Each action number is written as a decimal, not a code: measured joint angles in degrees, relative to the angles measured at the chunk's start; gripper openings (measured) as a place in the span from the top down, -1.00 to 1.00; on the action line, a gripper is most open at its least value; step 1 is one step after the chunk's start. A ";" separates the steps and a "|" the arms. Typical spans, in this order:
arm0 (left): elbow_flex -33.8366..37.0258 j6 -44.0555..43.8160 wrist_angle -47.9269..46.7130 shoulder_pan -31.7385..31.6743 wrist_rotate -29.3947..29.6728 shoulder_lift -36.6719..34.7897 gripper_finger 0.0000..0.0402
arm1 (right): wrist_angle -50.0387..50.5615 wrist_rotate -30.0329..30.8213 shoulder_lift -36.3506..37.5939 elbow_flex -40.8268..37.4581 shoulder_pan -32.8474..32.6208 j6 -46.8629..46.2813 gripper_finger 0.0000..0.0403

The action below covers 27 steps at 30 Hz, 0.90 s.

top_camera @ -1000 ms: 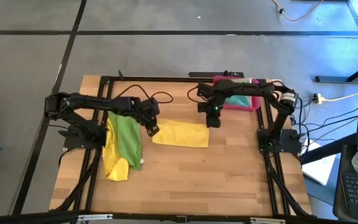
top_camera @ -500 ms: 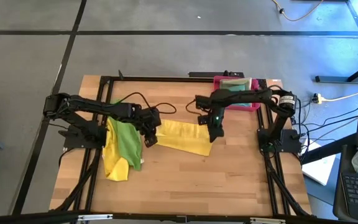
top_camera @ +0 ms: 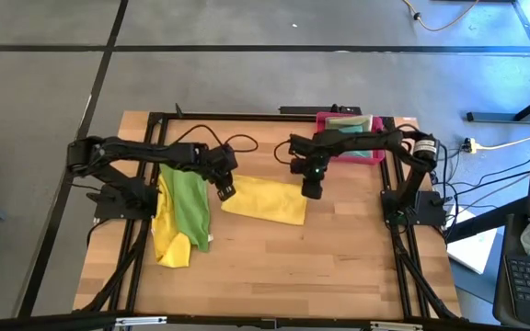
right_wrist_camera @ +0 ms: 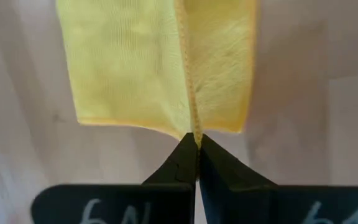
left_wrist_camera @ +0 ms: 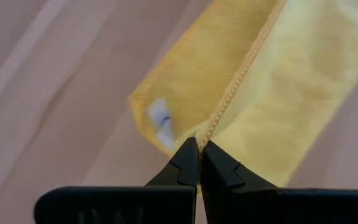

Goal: Fold microfiber towels
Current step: Fold the right yellow towel

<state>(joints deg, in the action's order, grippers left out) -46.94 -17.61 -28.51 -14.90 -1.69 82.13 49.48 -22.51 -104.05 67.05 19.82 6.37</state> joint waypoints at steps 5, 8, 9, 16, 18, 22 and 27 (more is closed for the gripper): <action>0.00 0.24 0.47 -2.58 -2.18 2.92 1.00 | -1.69 0.42 0.00 0.00 2.24 -0.13 0.96; 0.02 0.20 1.80 -3.02 -4.15 4.71 1.00 | -2.15 0.59 0.00 -0.02 2.94 0.06 0.96; 0.02 0.20 2.26 -3.02 -4.65 5.17 1.00 | -2.21 0.58 0.00 -0.04 3.16 0.09 0.95; 0.04 0.68 3.08 -2.60 -3.35 5.85 0.98 | -2.26 0.20 0.00 -0.04 3.60 -0.22 0.64; 0.04 0.69 3.08 -2.78 -1.98 5.85 0.93 | -2.32 0.31 0.00 -0.04 3.60 -0.37 0.51; 0.04 0.41 3.16 -3.43 -0.75 5.85 0.77 | -2.22 3.08 0.00 -0.04 3.59 -2.03 0.26; 0.04 0.37 3.25 -4.19 -0.75 5.85 0.59 | -1.72 3.48 0.00 -0.04 3.58 -2.29 0.05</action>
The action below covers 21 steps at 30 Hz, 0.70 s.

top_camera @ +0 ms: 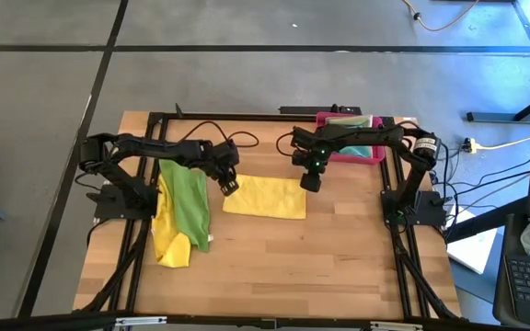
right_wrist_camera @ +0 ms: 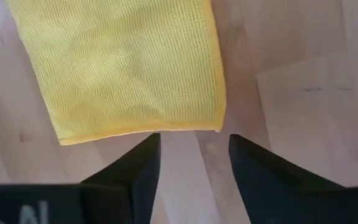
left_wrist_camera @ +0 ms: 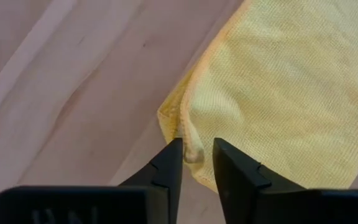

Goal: Fold microfiber towels
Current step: Fold the right yellow towel

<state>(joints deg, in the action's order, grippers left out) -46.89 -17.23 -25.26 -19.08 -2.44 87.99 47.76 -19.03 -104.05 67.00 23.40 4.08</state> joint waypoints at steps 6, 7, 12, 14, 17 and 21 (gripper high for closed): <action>-0.28 -0.58 -1.76 -0.03 -0.08 -1.23 0.55 | 4.84 -0.09 0.00 0.00 0.00 -1.08 0.04; -0.55 -0.73 -3.16 -0.03 -0.16 -1.69 0.55 | 6.20 -0.51 0.00 0.00 0.00 -1.63 0.05; -1.62 -1.66 -3.84 0.66 -3.27 -4.93 0.54 | 9.23 -7.37 0.00 0.00 0.00 -0.74 0.12; -2.06 -0.40 -2.42 2.02 -3.69 -6.34 0.54 | 9.40 -9.44 0.00 0.00 -0.37 1.09 0.16; -2.72 3.22 -2.33 4.91 -3.76 -8.97 0.54 | 9.40 -12.39 0.00 0.00 -0.73 2.18 0.23; -2.73 5.47 -5.58 9.88 -3.66 -10.32 0.54 | 11.07 -14.10 0.50 -0.74 -1.19 1.72 0.33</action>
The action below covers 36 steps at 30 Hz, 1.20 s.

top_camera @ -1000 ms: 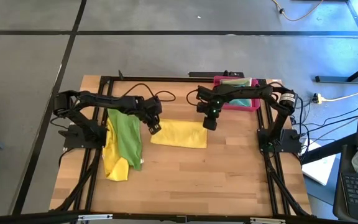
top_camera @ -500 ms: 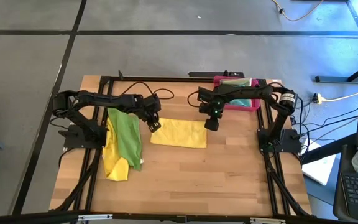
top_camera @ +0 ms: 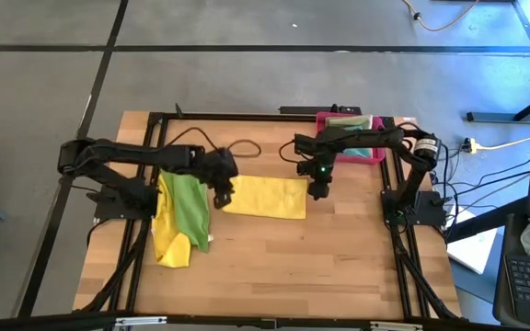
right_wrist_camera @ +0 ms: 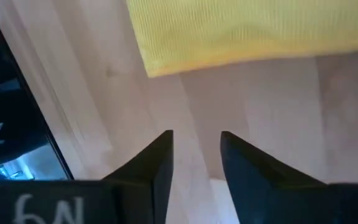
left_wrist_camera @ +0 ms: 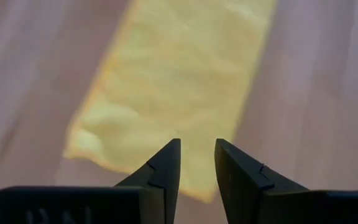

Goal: Fold microfiber towels
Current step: Fold the right yellow towel

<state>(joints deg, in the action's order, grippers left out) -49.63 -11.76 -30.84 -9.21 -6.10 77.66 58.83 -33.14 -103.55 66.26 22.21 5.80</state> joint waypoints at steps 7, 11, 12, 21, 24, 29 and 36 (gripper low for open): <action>0.07 5.70 -1.12 8.62 6.98 0.33 0.54 | -9.45 0.61 12.73 -11.25 -0.73 -14.70 0.53; 0.07 5.96 0.00 11.47 7.09 0.36 0.54 | -13.68 4.90 25.34 -16.39 -0.78 -21.26 0.60; 0.07 5.96 -0.24 12.09 7.11 0.38 0.54 | -14.55 5.45 28.48 -17.21 -0.89 -22.24 0.61; 0.91 10.09 -2.68 15.05 8.14 3.80 0.29 | -33.03 -8.43 48.27 -24.48 -3.34 -31.25 0.58; 1.45 11.20 -2.73 14.98 8.24 6.10 0.19 | -34.38 -9.18 50.26 -25.17 -4.44 -34.49 0.58; 1.51 15.90 -1.02 14.18 9.15 9.83 0.10 | -37.21 2.36 53.52 -25.20 -9.87 -39.33 0.55; 1.55 18.53 -1.71 12.35 9.41 15.09 0.11 | -45.17 20.44 54.33 -25.18 -18.69 -49.21 0.30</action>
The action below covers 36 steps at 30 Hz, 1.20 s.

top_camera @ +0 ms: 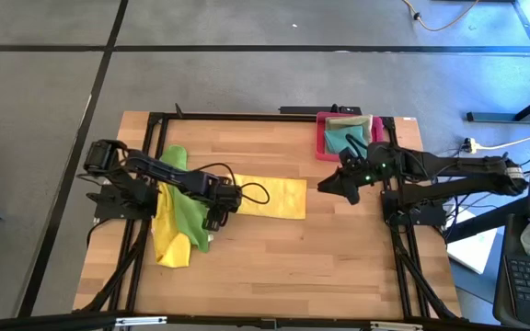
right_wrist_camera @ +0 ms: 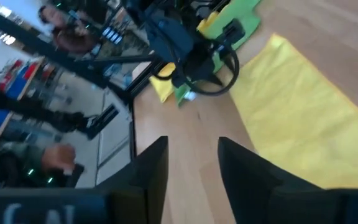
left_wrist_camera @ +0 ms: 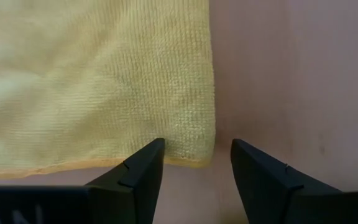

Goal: Fold microfiber towels
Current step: Fold the right yellow towel

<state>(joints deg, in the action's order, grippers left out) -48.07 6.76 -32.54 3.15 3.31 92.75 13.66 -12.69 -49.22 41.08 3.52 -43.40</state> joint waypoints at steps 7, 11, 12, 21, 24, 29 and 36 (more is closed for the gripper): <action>-0.13 -0.04 0.63 -1.25 -0.71 1.85 0.11 | -0.28 9.44 -0.94 0.00 -5.84 -4.56 0.17; -0.07 -0.20 1.20 -1.28 -1.01 1.81 0.11 | -0.85 14.21 -2.40 0.00 -7.66 -4.61 0.17; -0.07 -0.46 1.28 -1.21 -1.07 1.82 0.13 | -0.88 15.24 -2.98 0.00 -7.84 -4.57 0.17; -0.87 -3.73 2.38 -0.58 -2.01 2.14 0.58 | -4.54 15.72 -13.09 0.00 -9.63 -1.27 0.24; -1.84 -4.12 2.65 -0.59 -3.31 2.29 0.81 | -8.19 15.72 -16.27 0.02 -10.59 0.27 0.24; -4.32 -8.46 1.45 -0.79 -7.75 2.29 0.96 | -13.08 17.66 -18.95 0.02 -11.31 6.94 0.24; -11.72 -15.76 -3.75 -2.40 -12.11 2.23 0.99 | -12.72 21.92 -22.12 0.09 -11.22 16.75 0.24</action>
<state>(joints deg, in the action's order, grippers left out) -59.79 -9.00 -36.30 0.75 -8.80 94.98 0.95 9.23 -71.35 41.17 -7.70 -26.65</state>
